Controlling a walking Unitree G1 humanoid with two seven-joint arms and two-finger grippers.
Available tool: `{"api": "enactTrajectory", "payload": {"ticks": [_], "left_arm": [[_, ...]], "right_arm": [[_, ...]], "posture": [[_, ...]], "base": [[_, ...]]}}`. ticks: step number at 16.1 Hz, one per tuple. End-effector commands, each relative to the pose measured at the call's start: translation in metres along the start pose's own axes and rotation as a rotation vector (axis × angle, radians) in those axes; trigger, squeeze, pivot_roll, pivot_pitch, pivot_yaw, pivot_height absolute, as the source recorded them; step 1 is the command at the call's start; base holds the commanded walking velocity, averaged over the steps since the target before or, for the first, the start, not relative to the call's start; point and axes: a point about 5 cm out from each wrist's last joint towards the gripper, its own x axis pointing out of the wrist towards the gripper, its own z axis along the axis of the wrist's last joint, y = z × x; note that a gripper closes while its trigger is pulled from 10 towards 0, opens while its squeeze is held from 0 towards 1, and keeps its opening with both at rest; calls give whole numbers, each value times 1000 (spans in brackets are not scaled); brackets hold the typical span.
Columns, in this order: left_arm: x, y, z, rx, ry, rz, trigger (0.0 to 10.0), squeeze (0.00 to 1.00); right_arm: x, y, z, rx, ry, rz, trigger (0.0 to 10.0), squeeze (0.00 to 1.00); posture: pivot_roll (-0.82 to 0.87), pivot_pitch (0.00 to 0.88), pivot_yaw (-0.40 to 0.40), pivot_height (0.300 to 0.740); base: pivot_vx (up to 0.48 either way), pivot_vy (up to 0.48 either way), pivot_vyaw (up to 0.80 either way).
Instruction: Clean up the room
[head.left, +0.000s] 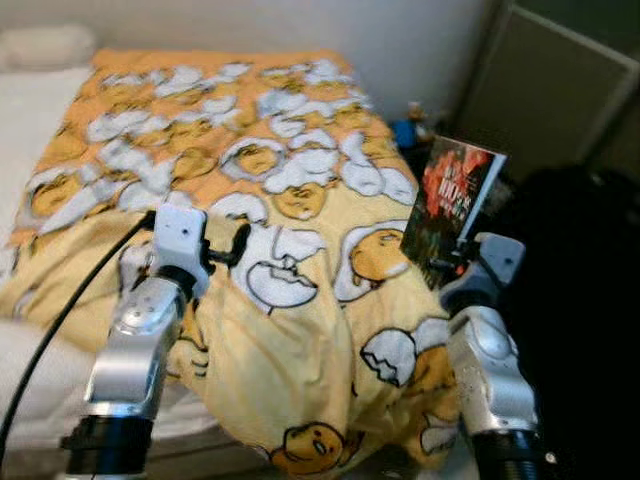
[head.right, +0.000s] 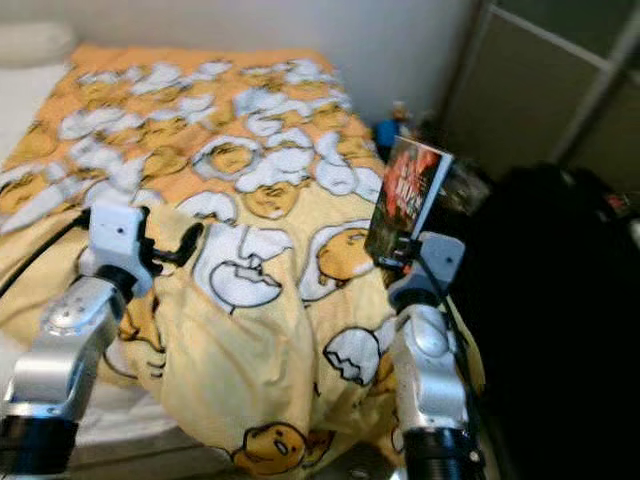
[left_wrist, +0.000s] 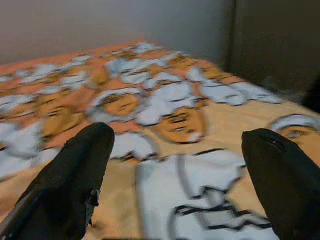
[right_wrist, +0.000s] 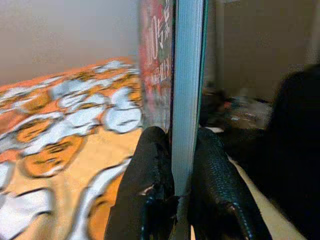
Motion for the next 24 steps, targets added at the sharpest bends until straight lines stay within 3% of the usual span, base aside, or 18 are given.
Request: {"api": "enactTrajectory", "payload": {"ticks": [1,5,8,10,19,24], "left_arm": [[1,-2,2,9,1,-10,10000,486],[2,-2,1,11,-1,-13,10000,482],[2,-2,2,12,-3,-18,10000,482],[2,-1,1,15,-2,-19,10000,486],[5,-1,1,16,2,-15,10000,482],[5,-1,1,15,4,-15,10000,490]], "right_arm": [[3,-1,14,8,-55,18,10000,0],[2,12,11,39,-23,154,10000,0],[1,16,8,3,0,200,10000,0],[1,16,9,19,-4,198,10000,0],[5,0,8,54,10,63,10000,0],[5,0,8,35,11,64,10000,0]], "posture": [[21,0,-26,740],[26,0,-30,740],[27,0,-30,740],[27,0,-30,740],[26,0,-29,740],[29,0,-31,740]], "base": [[0,300,0],[0,300,0],[0,301,267],[0,298,800],[0,305,0],[0,314,-543]]}}
